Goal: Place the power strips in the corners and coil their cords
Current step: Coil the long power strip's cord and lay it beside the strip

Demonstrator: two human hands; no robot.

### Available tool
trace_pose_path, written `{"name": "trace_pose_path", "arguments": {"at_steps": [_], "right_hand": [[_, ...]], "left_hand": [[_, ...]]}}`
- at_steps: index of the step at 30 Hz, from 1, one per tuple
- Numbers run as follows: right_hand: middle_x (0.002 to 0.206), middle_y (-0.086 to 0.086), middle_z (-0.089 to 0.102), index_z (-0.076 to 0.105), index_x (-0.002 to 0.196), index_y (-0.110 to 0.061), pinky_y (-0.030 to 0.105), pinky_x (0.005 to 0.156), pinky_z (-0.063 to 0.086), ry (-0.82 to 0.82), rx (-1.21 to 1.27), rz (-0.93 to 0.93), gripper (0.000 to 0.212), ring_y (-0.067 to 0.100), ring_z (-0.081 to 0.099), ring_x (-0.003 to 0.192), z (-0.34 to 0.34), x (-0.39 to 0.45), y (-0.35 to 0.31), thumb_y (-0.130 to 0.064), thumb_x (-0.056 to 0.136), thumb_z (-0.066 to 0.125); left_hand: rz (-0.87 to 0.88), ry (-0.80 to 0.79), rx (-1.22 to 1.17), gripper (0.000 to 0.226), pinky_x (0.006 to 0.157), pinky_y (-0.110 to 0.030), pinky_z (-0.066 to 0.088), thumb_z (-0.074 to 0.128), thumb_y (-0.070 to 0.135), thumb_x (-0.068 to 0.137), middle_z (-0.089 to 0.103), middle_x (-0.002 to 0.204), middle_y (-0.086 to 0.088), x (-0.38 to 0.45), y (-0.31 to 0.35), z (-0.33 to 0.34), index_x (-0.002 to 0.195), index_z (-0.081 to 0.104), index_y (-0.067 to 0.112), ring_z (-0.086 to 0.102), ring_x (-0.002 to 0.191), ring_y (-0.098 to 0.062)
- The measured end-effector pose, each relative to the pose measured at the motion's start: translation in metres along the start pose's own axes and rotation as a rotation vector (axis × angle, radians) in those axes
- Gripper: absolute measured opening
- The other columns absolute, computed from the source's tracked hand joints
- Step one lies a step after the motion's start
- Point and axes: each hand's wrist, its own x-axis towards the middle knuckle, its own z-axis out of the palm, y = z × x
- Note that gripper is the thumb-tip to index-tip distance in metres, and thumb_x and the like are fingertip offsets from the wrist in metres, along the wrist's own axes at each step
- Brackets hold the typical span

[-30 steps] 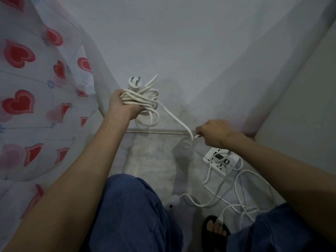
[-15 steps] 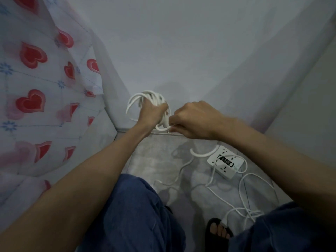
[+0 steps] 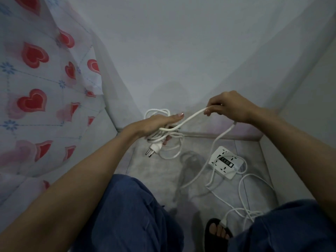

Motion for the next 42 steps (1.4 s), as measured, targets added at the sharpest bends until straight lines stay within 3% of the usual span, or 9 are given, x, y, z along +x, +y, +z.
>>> {"name": "trace_pose_path", "arguments": {"at_steps": [5,11,14,18,25,29,32,36,42], "right_hand": [[0.059,0.001,0.048,0.075,0.082,-0.014,0.028,0.051,0.052,0.004,0.295,0.191,0.022,0.013,0.047,0.053,0.018,-0.003,0.032,-0.032,0.090,0.064],[0.061,0.003,0.046,0.061,0.069,-0.013,0.023,0.052,0.051,0.025,0.761,0.336,0.032,0.012,0.044,0.053,0.045,-0.002,0.014,-0.023,0.098,0.052],[0.067,0.003,0.059,0.057,0.075,-0.013,0.021,0.058,0.052,-0.134,0.925,0.396,0.029,0.013,0.057,0.060,0.073,-0.002,-0.001,-0.026,0.099,0.049],[0.097,0.001,0.072,0.065,0.088,-0.012,0.028,0.092,0.044,-0.381,0.915,0.390,0.033,0.010,0.058,0.091,0.095,-0.005,-0.009,-0.035,0.100,0.045],[0.083,0.015,0.067,0.062,0.089,-0.007,0.029,0.075,0.052,-0.496,0.581,0.160,0.009,0.021,0.064,0.075,0.098,-0.010,-0.028,-0.007,0.095,0.055],[0.063,-0.003,0.065,0.062,0.095,-0.010,0.020,0.064,0.051,-0.446,0.383,0.040,0.018,0.021,0.070,0.068,0.093,-0.006,-0.063,-0.022,0.099,0.048],[0.070,0.003,0.065,0.063,0.101,-0.009,0.027,0.058,0.056,-0.333,0.293,-0.059,0.021,0.019,0.070,0.058,0.082,0.000,-0.087,-0.025,0.096,0.051],[0.064,0.007,0.068,0.070,0.083,-0.011,0.025,0.053,0.055,-0.167,0.209,-0.056,0.015,0.011,0.064,0.040,0.059,0.004,-0.099,-0.022,0.086,0.060],[0.054,-0.001,0.063,0.073,0.074,-0.015,0.023,0.043,0.051,-0.127,0.206,0.107,0.005,0.002,0.055,0.036,0.027,-0.003,-0.069,-0.012,0.074,0.069]], "left_hand": [[0.007,-0.220,-0.200,0.023,0.057,-0.029,0.047,0.057,0.023,0.087,0.058,0.063,-0.015,-0.015,0.027,0.000,0.080,0.063,0.002,0.056,0.053,-0.022],[0.288,-0.252,-0.979,0.036,0.048,-0.024,0.046,0.072,0.021,0.061,0.052,0.057,-0.011,-0.006,0.035,-0.015,0.086,0.064,-0.003,0.050,0.048,-0.019],[0.442,-0.112,-1.257,0.032,0.056,-0.024,0.050,0.063,0.021,0.073,0.055,0.063,-0.013,0.001,0.039,-0.019,0.088,0.062,-0.006,0.055,0.052,-0.020],[0.469,0.197,-1.383,0.028,0.099,-0.034,0.042,0.053,0.030,0.085,0.057,0.081,-0.012,0.016,0.034,-0.031,0.085,0.058,0.003,0.056,0.078,-0.025],[0.297,0.693,-1.441,0.034,0.069,-0.039,0.051,0.053,0.029,0.092,0.052,0.058,-0.003,0.038,0.010,-0.048,0.065,0.050,0.010,0.051,0.061,-0.017],[0.151,0.963,-1.110,0.032,0.046,-0.024,0.048,0.053,0.025,0.096,0.053,0.058,-0.006,0.043,0.002,-0.035,0.068,0.048,0.011,0.052,0.039,-0.012],[0.052,1.039,-0.470,0.019,0.071,-0.031,0.051,0.060,0.027,0.094,0.057,0.082,-0.008,0.045,-0.011,-0.020,0.091,0.053,0.010,0.060,0.071,-0.018],[0.143,0.726,0.201,0.029,0.078,-0.029,0.040,0.060,0.036,0.093,0.056,0.093,-0.010,0.033,-0.015,-0.012,0.100,0.046,0.011,0.054,0.085,-0.018],[-0.114,0.431,0.507,0.079,0.095,-0.034,0.041,0.013,0.072,0.092,0.065,0.118,-0.015,0.017,-0.020,-0.011,0.103,0.068,0.016,0.060,0.105,-0.026]]}}
